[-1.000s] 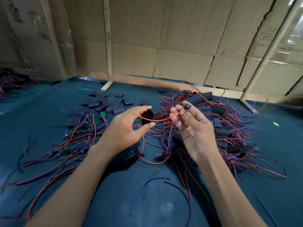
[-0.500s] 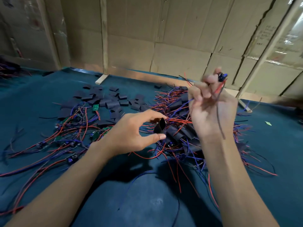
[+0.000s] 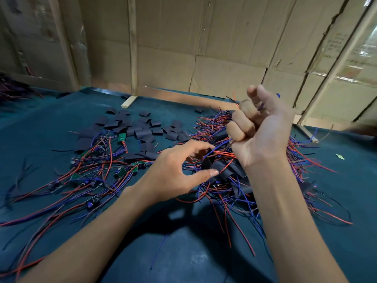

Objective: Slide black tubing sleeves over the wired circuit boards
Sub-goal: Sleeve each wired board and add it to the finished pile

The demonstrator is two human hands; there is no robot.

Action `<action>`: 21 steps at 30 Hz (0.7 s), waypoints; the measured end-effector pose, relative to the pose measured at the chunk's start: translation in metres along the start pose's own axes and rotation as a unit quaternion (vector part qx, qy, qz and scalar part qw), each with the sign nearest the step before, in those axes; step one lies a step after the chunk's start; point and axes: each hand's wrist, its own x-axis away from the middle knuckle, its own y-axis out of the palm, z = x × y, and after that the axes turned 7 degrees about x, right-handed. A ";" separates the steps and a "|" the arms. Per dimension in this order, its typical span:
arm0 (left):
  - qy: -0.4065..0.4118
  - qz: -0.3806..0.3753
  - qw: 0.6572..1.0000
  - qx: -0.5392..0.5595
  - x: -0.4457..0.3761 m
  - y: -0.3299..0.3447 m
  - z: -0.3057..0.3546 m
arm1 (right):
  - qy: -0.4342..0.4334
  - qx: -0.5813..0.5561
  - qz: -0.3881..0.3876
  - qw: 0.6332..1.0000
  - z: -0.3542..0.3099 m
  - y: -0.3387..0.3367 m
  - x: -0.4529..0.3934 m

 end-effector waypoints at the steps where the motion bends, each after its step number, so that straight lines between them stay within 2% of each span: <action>1: 0.002 -0.001 1.000 -0.001 0.000 0.000 0.001 | -0.002 0.011 0.011 1.000 0.001 -0.001 -0.001; 11: -0.007 -0.013 1.000 -0.017 0.000 0.000 0.005 | -0.031 -0.037 0.106 0.993 0.004 -0.026 -0.011; 21: -0.001 0.010 0.995 -0.101 -0.001 0.002 0.001 | -0.041 -0.011 0.117 0.992 0.012 -0.029 -0.006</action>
